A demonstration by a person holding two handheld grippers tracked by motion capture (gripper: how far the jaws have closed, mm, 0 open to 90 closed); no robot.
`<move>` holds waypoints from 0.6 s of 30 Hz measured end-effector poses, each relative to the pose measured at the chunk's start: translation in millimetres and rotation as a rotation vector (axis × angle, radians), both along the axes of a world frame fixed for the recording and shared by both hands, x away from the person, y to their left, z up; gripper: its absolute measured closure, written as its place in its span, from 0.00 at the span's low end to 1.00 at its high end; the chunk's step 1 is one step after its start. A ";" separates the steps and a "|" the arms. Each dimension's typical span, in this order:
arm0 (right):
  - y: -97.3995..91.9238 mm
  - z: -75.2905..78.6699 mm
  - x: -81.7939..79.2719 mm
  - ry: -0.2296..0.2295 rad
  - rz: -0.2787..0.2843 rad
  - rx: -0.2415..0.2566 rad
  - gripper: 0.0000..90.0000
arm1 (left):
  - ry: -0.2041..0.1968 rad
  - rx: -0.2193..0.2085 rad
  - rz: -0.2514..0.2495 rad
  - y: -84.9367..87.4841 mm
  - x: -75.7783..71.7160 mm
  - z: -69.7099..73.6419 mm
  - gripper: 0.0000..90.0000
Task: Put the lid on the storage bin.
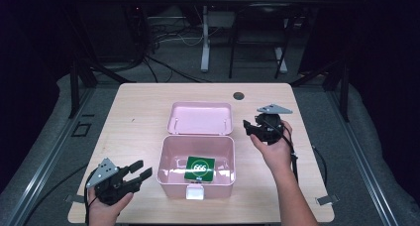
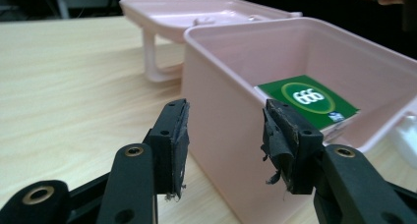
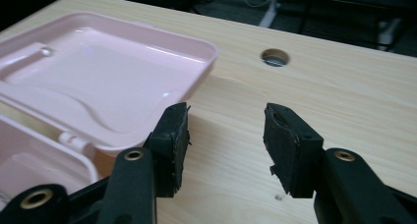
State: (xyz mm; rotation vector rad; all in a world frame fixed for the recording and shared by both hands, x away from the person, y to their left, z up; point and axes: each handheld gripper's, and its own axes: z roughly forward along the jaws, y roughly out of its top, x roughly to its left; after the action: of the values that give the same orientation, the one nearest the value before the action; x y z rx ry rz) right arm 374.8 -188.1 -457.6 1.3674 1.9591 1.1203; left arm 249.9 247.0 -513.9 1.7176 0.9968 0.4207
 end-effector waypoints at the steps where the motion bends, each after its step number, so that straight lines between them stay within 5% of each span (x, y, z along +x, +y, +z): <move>1: 3.3 -4.0 1.6 0.027 0.010 -0.007 0.59 | 0.015 -0.010 0.001 0.2 0.7 -1.1 0.58; 9: 12.8 -7.0 2.4 0.028 0.034 -0.026 0.60 | 0.007 -0.004 -0.006 -1.3 1.7 1.8 0.58; 18: 17.3 -5.1 10.5 0.108 0.088 0.001 0.62 | -0.005 0.001 -0.034 -3.8 12.1 13.4 0.58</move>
State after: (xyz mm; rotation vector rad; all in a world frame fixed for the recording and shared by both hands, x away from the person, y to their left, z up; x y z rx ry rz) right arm 385.3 -170.7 -462.7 1.3806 2.1145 1.1078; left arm 262.0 243.3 -500.6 1.7311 0.9626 0.4037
